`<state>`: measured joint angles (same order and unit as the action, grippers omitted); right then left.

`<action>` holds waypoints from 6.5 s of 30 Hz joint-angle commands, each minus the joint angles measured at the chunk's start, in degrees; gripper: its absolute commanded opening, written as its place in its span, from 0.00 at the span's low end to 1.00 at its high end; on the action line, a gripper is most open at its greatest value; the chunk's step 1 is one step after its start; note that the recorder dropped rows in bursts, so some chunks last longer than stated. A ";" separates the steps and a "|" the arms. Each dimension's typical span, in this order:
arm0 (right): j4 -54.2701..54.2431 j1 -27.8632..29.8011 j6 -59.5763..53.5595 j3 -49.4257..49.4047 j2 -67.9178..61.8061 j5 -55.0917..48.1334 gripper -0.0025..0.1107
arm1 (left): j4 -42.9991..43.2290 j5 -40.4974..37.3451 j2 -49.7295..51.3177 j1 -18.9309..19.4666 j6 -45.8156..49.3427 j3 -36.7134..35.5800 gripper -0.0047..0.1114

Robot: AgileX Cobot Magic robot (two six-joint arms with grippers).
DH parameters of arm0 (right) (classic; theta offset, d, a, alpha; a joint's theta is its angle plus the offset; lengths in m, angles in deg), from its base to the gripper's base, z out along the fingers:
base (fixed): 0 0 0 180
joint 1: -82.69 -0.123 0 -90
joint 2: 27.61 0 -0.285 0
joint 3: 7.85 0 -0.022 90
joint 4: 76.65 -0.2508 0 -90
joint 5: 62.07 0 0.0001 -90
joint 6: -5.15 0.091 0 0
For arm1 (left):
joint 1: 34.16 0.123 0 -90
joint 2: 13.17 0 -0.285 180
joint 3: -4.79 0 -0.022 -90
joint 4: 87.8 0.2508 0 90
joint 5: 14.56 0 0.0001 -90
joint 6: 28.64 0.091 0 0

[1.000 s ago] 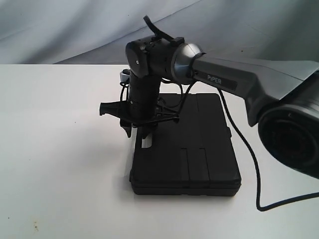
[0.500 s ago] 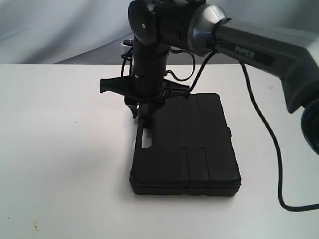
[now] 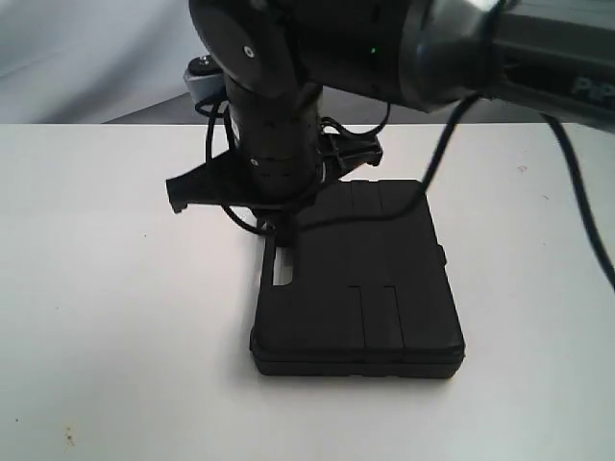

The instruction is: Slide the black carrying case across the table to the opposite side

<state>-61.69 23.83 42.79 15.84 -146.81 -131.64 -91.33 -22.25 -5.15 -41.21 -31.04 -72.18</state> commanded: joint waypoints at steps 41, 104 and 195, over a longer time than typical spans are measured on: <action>2.81 26.07 11.95 -72.09 70.86 45.51 0.02 | -0.24 0.16 -0.23 0.21 -0.11 -0.25 0.04; -20.20 50.22 -39.06 -100.91 111.41 63.00 0.02 | -0.24 0.16 -0.23 0.20 -0.11 -0.25 0.04; -20.20 50.22 -38.95 -100.91 111.41 62.89 0.02 | -24.42 -30.05 60.81 -2.88 22.54 55.96 0.04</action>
<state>-81.40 73.71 4.01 -84.86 -35.72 -68.86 -117.03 -51.78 52.71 -41.75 -8.81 -18.89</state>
